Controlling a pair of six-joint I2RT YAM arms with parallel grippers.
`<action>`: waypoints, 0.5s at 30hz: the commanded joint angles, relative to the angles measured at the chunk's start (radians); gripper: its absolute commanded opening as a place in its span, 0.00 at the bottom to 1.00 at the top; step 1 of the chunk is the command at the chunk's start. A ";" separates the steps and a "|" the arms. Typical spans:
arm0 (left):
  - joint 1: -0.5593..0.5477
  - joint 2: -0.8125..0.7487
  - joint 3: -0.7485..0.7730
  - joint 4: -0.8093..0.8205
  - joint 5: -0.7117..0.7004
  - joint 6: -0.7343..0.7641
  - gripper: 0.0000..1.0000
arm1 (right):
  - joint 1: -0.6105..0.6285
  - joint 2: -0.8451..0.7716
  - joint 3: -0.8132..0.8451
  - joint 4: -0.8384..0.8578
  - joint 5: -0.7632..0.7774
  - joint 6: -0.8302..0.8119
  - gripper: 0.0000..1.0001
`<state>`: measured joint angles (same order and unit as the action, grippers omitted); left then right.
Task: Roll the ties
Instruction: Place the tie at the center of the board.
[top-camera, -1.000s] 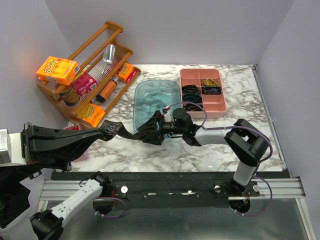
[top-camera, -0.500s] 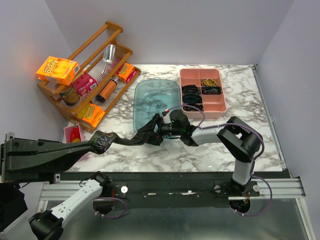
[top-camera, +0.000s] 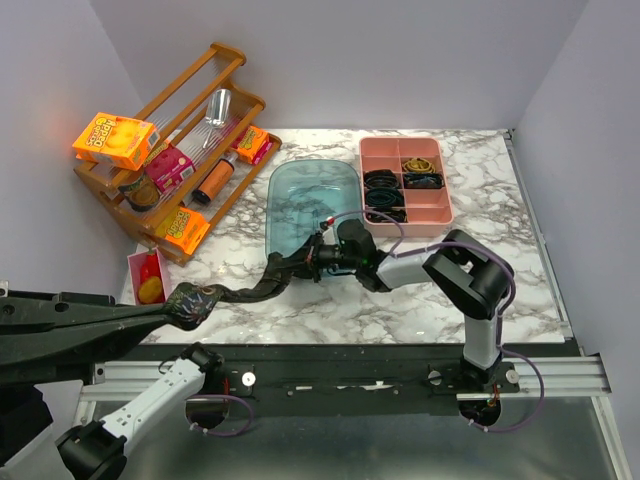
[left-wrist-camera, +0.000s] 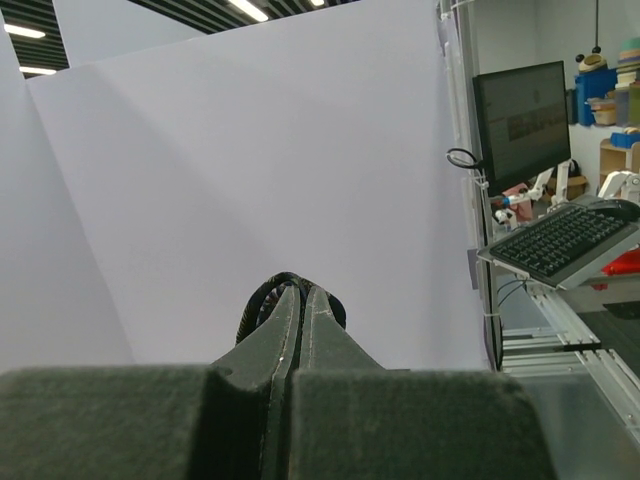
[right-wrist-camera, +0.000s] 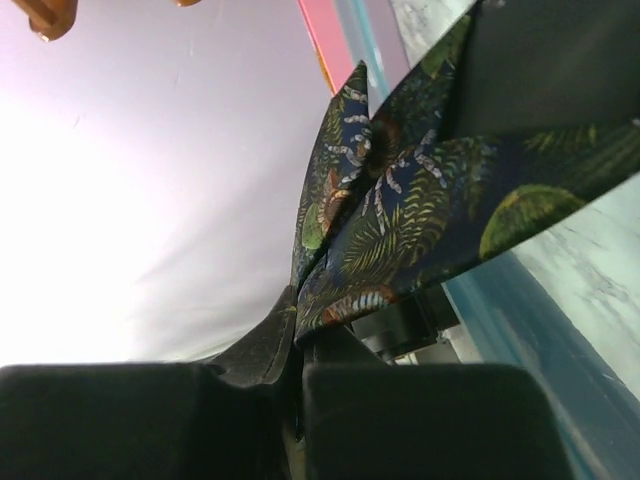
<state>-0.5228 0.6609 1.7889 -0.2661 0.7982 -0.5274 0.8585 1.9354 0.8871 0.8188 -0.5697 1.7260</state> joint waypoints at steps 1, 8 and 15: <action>0.007 -0.021 0.014 0.010 0.018 -0.002 0.00 | -0.006 -0.055 0.056 -0.004 -0.004 -0.073 0.08; 0.007 -0.007 -0.048 -0.021 -0.016 0.024 0.00 | -0.125 -0.251 0.087 -0.265 0.037 -0.365 0.07; 0.007 0.005 -0.278 0.109 -0.060 -0.006 0.00 | -0.330 -0.534 0.001 -0.553 0.146 -0.623 0.08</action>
<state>-0.5190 0.6533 1.6550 -0.2577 0.7727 -0.4995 0.6182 1.5414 0.9447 0.4786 -0.5144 1.3025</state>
